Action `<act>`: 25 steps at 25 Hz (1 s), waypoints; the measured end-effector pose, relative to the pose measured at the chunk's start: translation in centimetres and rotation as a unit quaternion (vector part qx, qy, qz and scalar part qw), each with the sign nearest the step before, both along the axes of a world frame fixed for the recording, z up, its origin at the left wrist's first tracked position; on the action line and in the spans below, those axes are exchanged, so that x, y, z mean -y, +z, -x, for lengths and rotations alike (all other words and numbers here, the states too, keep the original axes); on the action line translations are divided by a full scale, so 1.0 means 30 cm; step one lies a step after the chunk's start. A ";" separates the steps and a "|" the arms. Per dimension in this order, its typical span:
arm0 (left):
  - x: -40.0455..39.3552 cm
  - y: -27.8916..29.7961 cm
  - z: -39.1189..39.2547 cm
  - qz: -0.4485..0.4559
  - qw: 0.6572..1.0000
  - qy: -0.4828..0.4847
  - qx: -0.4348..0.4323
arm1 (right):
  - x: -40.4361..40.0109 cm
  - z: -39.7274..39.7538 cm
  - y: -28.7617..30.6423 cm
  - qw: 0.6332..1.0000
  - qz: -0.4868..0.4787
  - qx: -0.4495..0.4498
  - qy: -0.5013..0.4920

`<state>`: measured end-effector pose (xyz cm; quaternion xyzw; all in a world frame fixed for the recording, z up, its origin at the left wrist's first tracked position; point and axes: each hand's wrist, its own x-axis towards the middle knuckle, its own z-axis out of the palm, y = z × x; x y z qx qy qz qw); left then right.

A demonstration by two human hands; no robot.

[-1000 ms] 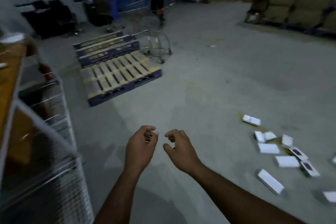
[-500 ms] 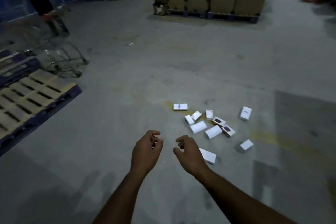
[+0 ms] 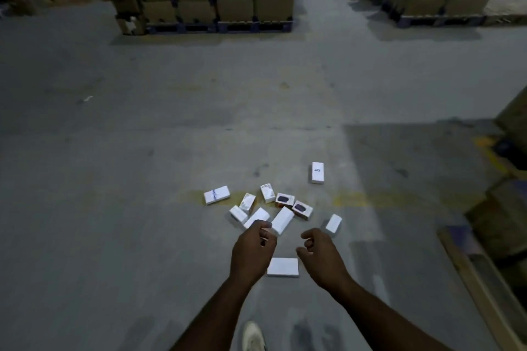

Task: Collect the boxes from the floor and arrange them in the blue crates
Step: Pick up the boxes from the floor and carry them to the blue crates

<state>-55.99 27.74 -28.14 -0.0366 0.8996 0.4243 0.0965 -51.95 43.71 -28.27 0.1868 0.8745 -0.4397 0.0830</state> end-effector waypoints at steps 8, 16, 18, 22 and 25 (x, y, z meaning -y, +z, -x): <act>-0.198 -0.058 0.341 -0.012 0.991 -0.115 0.070 | -0.160 0.213 -0.066 0.993 -0.006 0.035 -0.109; -0.499 -0.220 0.660 0.012 0.986 -0.119 0.115 | -0.477 0.550 -0.243 0.988 -0.003 0.059 -0.144; -0.611 -0.297 0.777 0.034 0.987 -0.103 0.121 | -0.601 0.683 -0.362 0.988 -0.002 0.066 -0.140; -0.819 -0.581 0.952 0.039 0.984 -0.047 0.165 | -0.815 0.930 -0.685 0.986 -0.008 0.128 -0.111; -0.947 -0.870 1.040 0.024 0.975 -0.023 0.219 | -0.947 1.055 -1.005 0.985 -0.011 0.139 -0.101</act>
